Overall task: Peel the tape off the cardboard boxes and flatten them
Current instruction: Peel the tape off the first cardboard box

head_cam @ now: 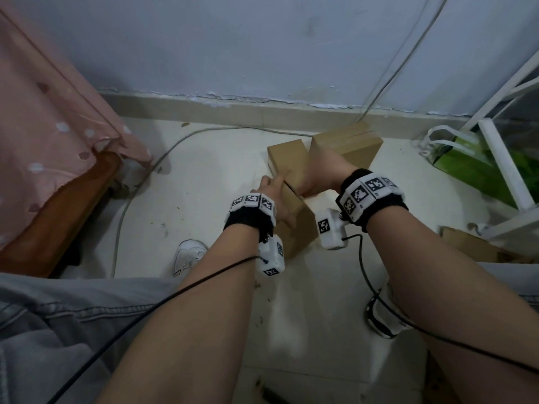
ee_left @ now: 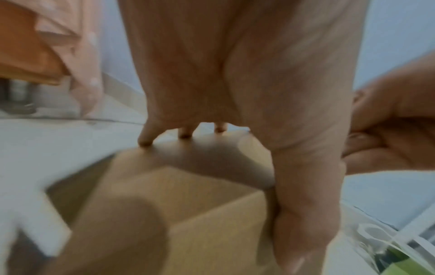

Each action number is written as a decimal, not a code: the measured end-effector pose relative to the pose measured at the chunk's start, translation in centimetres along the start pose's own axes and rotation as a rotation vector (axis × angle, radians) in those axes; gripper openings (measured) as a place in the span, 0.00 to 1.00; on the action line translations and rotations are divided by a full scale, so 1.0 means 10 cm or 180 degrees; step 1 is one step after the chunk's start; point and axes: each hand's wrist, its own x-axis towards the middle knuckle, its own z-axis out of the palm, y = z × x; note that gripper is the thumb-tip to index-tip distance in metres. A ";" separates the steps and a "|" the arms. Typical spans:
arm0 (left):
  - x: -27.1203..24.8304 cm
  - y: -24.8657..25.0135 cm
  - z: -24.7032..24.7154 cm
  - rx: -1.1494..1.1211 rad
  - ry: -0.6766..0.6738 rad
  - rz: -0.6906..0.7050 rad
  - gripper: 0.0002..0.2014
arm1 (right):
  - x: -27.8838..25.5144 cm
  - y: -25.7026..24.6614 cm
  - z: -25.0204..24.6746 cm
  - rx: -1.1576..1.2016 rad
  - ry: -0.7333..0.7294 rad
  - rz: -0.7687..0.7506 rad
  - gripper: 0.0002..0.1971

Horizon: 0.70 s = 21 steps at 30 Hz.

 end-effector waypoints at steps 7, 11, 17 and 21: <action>-0.08 -0.23 0.06 -0.0965 0.0512 0.0119 0.50 | 0.04 0.06 -0.12 0.1425 0.0132 0.0027 0.11; -0.12 -0.34 0.12 -0.0989 0.0586 -0.0018 0.49 | 0.00 0.08 -0.11 0.2283 -0.0109 0.0023 0.11; -0.14 -0.40 0.24 -0.0701 0.0315 -0.0125 0.53 | 0.04 0.22 0.09 0.1309 0.0023 0.0134 0.09; -0.14 -0.42 0.35 -0.0370 0.0186 -0.0285 0.62 | 0.02 0.23 0.21 0.1241 -0.0089 0.0125 0.13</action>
